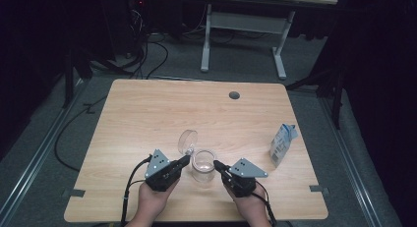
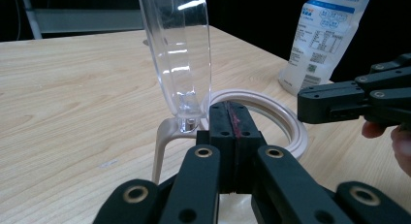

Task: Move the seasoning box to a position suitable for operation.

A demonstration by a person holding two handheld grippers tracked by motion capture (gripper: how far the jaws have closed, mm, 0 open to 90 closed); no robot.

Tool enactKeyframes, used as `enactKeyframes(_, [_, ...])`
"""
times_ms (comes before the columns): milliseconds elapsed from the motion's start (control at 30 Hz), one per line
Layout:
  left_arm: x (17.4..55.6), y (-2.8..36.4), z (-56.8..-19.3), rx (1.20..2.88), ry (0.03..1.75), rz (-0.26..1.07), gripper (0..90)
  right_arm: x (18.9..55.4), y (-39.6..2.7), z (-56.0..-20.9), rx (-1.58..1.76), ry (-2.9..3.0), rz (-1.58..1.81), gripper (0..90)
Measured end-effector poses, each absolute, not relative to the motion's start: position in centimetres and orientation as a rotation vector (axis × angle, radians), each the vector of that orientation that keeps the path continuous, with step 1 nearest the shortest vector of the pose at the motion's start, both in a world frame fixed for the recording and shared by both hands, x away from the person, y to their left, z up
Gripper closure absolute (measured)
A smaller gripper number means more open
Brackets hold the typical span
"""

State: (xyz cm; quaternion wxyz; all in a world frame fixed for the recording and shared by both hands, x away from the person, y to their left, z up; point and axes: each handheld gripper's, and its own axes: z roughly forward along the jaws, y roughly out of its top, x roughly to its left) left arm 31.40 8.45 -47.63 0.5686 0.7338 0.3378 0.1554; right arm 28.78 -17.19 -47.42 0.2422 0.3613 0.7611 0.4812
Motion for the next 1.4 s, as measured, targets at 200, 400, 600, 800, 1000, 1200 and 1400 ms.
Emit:
enactKeyframes(200, [31.7,8.5,-47.7,1.730,0.780,0.370,90.0,28.7,-17.1,-47.4,0.981,2.081,1.311,90.0])
enactKeyframes(400, [32.0,8.5,-47.5,1.732,0.780,0.371,90.0,28.7,-17.0,-47.5,0.975,2.077,1.312,90.0])
enactKeyframes(600, [31.4,8.8,-47.5,1.746,0.752,0.366,90.0,28.6,-17.6,-46.9,0.989,2.047,1.334,83.6])
enactKeyframes(800, [31.2,10.6,-48.3,1.785,0.761,0.383,88.3,29.2,-20.1,-46.8,1.079,1.984,1.331,80.5])
enactKeyframes(1000, [32.0,13.2,-50.0,1.819,0.822,0.387,87.0,29.6,-22.1,-47.9,1.157,1.968,1.273,78.6])
enactKeyframes(1200, [32.3,14.4,-51.3,1.857,0.864,0.410,81.4,29.9,-23.5,-48.9,1.238,1.945,1.205,78.5])
enactKeyframes(1400, [32.8,15.0,-51.7,1.860,0.904,0.406,77.3,29.4,-25.4,-49.6,1.295,1.928,1.154,76.1])
